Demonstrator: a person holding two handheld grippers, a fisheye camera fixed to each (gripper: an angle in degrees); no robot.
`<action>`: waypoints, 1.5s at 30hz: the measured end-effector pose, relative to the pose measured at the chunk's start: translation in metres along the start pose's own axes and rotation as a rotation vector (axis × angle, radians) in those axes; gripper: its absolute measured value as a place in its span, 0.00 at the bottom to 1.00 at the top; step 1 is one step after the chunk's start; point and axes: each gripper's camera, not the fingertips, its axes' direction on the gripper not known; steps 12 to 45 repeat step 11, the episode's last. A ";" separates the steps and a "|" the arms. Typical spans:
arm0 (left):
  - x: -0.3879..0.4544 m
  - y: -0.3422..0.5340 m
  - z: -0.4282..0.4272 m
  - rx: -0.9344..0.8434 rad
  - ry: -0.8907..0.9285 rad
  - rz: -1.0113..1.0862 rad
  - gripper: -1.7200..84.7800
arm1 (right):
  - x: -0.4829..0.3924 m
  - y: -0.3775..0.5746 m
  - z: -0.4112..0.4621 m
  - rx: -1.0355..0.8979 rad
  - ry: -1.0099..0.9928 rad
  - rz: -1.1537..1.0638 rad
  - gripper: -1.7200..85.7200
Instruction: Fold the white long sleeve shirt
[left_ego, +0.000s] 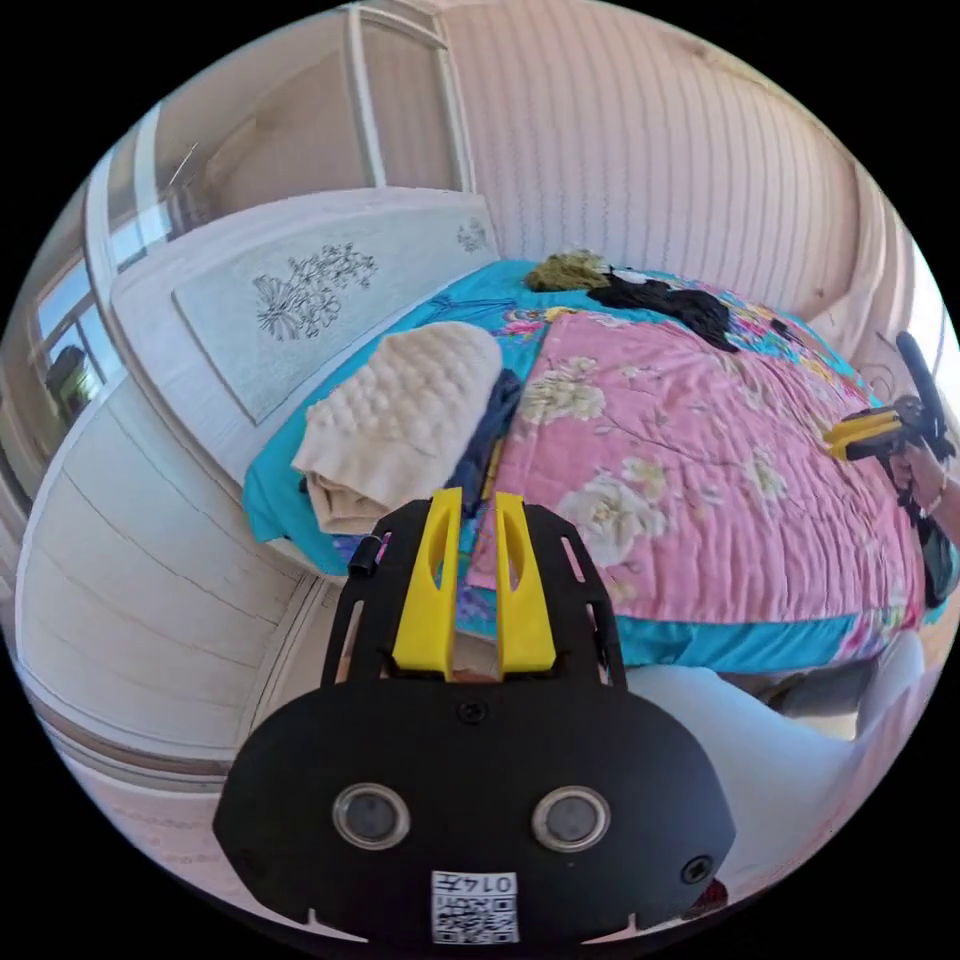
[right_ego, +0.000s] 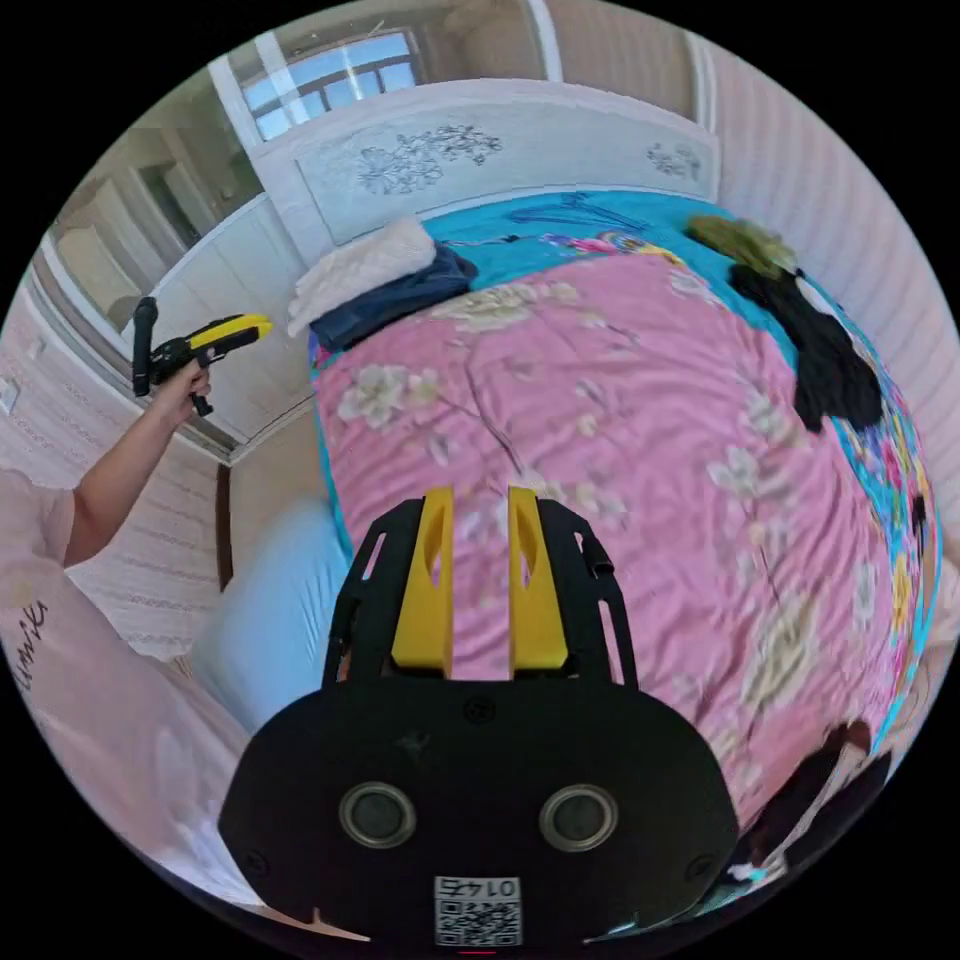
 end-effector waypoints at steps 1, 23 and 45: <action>0.040 -0.001 -0.005 0.014 0.069 0.055 0.09 | 0.018 0.054 -0.024 -0.002 0.073 0.110 0.12; 0.392 -0.076 -0.063 0.260 0.709 0.586 0.09 | 0.082 0.438 -0.213 0.102 0.555 0.877 0.13; 0.392 -0.076 -0.063 0.260 0.709 0.586 0.09 | 0.082 0.438 -0.213 0.102 0.555 0.877 0.13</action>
